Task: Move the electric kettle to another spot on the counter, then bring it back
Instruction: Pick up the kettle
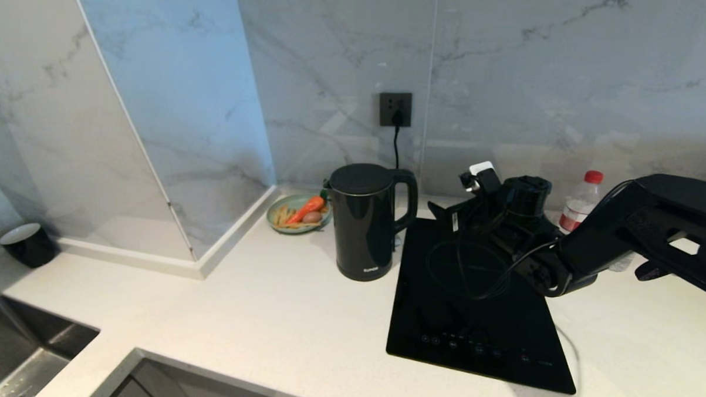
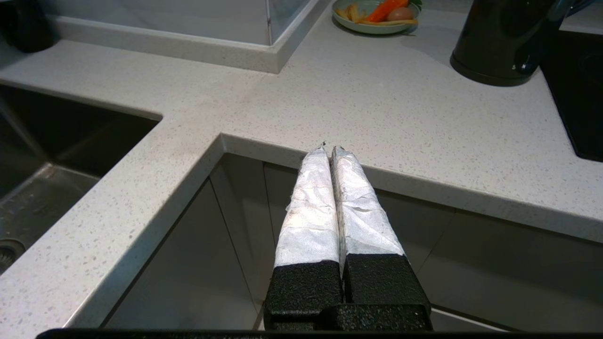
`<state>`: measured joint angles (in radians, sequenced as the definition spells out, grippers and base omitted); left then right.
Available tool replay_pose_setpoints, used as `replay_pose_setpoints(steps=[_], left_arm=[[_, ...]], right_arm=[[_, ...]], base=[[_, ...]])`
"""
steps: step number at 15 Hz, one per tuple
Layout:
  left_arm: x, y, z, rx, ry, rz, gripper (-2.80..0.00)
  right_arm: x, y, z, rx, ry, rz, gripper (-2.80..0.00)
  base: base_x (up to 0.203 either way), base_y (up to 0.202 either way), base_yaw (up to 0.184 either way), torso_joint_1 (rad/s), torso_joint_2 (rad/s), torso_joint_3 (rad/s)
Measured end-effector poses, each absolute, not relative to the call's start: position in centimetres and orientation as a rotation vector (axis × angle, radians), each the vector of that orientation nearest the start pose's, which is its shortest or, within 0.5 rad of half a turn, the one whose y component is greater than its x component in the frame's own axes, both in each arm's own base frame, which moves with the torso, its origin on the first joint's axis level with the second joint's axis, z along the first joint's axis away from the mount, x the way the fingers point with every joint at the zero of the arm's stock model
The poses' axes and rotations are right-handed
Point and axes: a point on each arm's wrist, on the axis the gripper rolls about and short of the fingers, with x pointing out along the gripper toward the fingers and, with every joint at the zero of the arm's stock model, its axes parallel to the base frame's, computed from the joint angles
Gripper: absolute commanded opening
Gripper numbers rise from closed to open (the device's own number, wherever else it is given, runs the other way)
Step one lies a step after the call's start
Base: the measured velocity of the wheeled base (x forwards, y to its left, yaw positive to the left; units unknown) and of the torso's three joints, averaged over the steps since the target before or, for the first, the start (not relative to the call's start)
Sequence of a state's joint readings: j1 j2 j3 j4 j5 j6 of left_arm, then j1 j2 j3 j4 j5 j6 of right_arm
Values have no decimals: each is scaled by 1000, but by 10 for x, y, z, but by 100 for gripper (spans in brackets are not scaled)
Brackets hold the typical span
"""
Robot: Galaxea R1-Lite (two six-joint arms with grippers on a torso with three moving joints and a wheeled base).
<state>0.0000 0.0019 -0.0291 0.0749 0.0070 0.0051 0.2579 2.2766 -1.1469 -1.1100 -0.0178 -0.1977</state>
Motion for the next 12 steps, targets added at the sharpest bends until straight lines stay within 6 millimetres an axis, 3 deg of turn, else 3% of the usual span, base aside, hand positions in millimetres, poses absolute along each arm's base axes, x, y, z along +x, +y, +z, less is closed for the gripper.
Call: replay_pose_setpoints(steps=[12], left_arm=[[-25, 0, 76, 5, 48, 7, -280]], right_arm=[[465, 132, 96, -201, 8, 270, 0]], base=[[0, 0, 0, 0, 0, 0]])
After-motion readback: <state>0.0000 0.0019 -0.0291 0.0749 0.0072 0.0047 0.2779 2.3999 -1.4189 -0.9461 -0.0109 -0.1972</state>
